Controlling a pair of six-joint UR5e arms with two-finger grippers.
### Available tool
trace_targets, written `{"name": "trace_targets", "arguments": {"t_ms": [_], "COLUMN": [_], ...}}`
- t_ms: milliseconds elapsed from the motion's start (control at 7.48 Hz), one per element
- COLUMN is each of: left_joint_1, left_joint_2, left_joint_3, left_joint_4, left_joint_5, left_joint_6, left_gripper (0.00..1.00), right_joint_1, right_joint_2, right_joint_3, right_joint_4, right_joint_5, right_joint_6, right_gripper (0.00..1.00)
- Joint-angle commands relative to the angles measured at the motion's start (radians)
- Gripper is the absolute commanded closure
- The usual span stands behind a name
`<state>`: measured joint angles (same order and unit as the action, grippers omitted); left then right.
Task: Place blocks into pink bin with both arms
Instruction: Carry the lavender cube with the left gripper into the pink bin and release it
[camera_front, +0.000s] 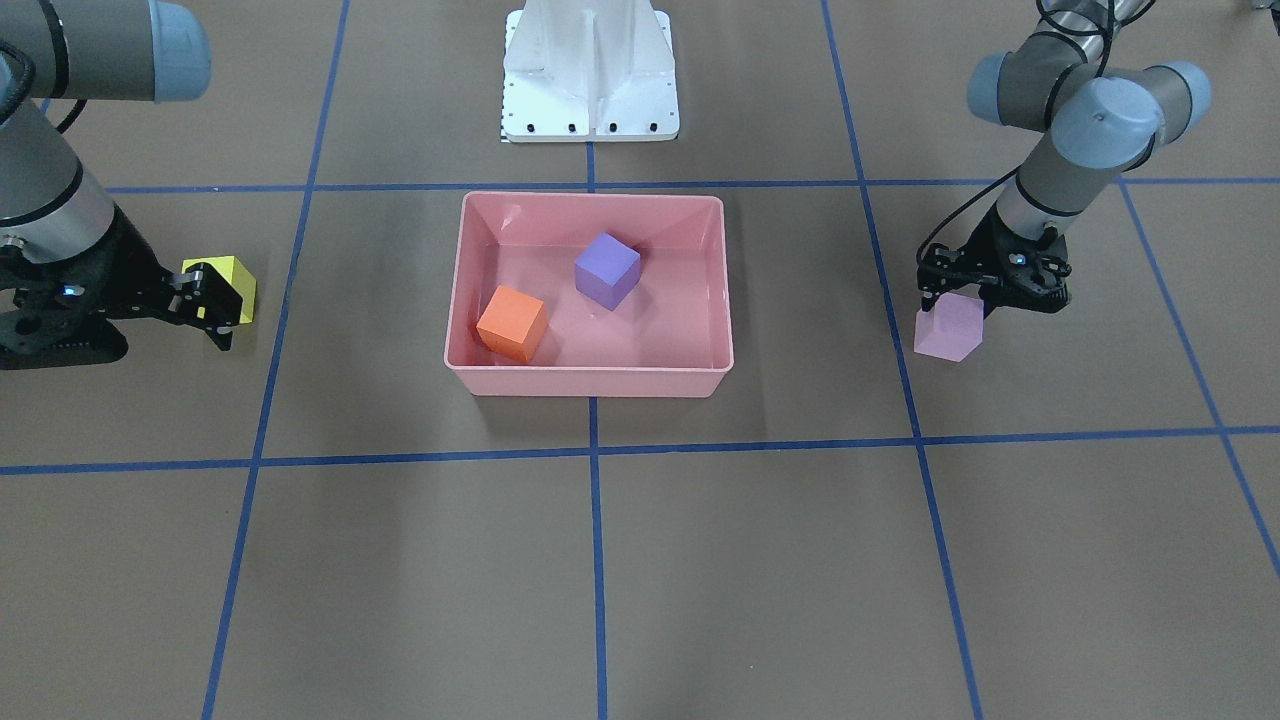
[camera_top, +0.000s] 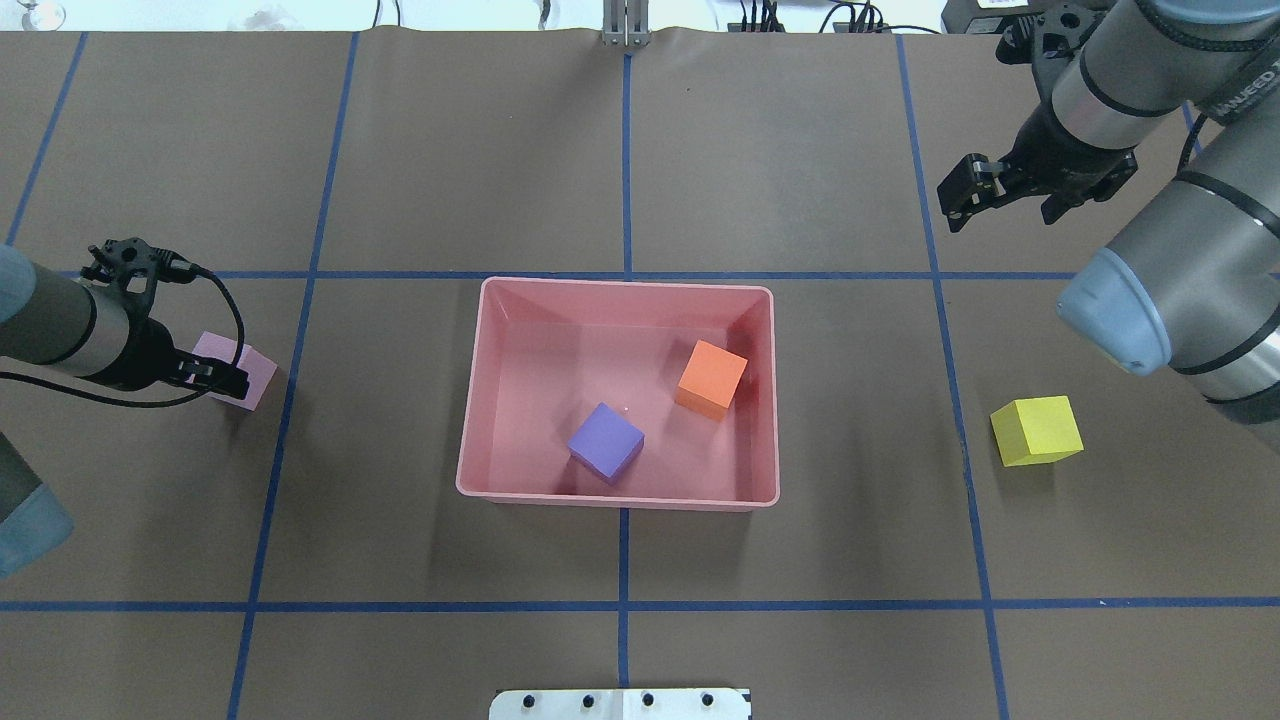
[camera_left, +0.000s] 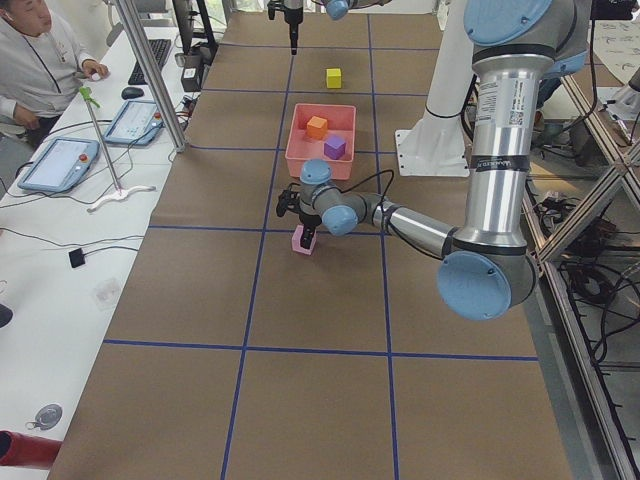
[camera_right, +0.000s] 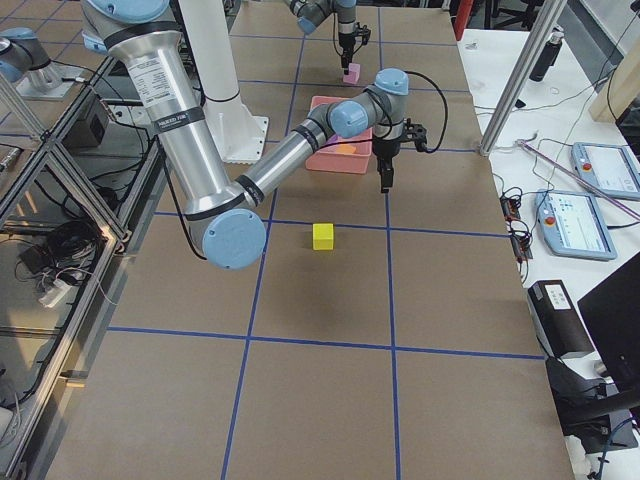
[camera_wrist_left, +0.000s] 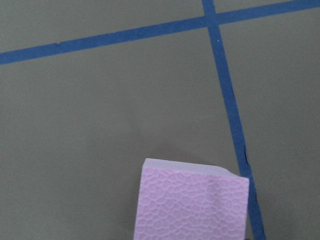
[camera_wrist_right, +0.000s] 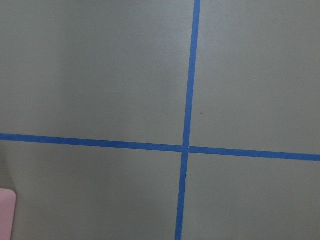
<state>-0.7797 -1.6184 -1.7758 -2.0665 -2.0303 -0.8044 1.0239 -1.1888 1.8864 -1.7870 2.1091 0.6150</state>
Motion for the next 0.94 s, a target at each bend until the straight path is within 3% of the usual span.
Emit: {"name": "trace_targets", "arguments": {"t_ms": [0, 267, 535, 669, 802], "left_joint_1": [0.000, -0.010, -0.009, 0.003, 0.060], "left_joint_2": [-0.011, -0.120, -0.402, -0.511, -0.587], "left_joint_3": [-0.054, -0.207, -0.272, -0.261, -0.222], "left_joint_4": [0.028, 0.334, 0.716, 0.797, 0.796], "left_joint_5": [-0.020, -0.070, -0.073, -0.073, -0.070], "left_joint_6": [0.001, 0.001, -0.018, -0.089, -0.186], "left_gripper": [0.81, 0.85, 0.83, 0.82, 0.81], "right_joint_1": [0.041, 0.074, 0.073, 0.073, 0.071], "right_joint_2": [-0.047, -0.148, -0.231, -0.242, -0.241], "right_joint_3": [-0.003, -0.004, -0.041, -0.043, -0.041], "right_joint_4": [0.003, 0.079, 0.222, 0.239, 0.239], "right_joint_5": [0.021, 0.048, 0.052, 0.063, 0.075], "right_joint_6": [-0.093, -0.174, -0.176, -0.176, -0.166], "right_gripper": [0.00, 0.00, 0.00, 0.00, 0.00]}}
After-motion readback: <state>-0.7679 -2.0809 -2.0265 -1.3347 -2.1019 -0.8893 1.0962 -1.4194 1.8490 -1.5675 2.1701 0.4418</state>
